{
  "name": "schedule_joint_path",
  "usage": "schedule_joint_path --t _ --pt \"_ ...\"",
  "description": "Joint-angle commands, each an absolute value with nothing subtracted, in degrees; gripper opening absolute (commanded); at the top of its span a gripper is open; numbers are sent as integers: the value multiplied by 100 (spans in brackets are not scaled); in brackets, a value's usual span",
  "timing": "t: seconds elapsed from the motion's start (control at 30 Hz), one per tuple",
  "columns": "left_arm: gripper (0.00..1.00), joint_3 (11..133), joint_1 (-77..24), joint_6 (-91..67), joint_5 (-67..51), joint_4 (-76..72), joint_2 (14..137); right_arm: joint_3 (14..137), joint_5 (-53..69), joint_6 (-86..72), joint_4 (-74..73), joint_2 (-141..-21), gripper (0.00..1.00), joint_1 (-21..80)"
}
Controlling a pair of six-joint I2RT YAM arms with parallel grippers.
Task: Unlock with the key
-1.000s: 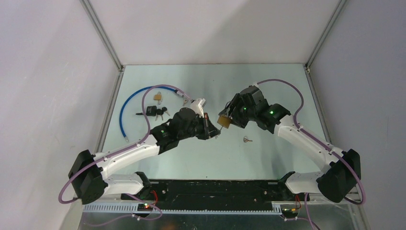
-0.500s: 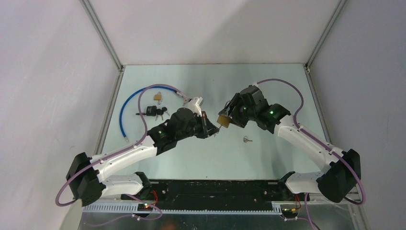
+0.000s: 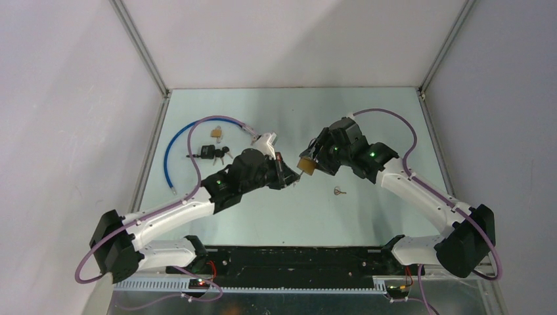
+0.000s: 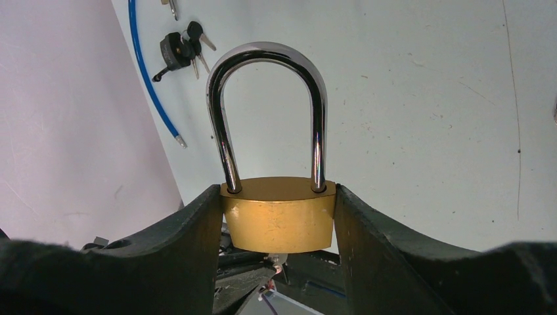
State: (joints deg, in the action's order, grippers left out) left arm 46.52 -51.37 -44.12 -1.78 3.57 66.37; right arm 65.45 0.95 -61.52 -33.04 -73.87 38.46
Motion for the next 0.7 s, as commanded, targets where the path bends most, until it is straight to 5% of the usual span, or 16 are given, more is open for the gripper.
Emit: schedule_joint_path --t 0.0,0.67 --pt "0 4592 -5207 -4463 65 36 6503 6540 204 -6461 -2879 -7044 0 3922" --pt "0 4347 -5499 -4510 1005 -586 6433 6048 -239 -7175 -2350 -6580 0 4573"
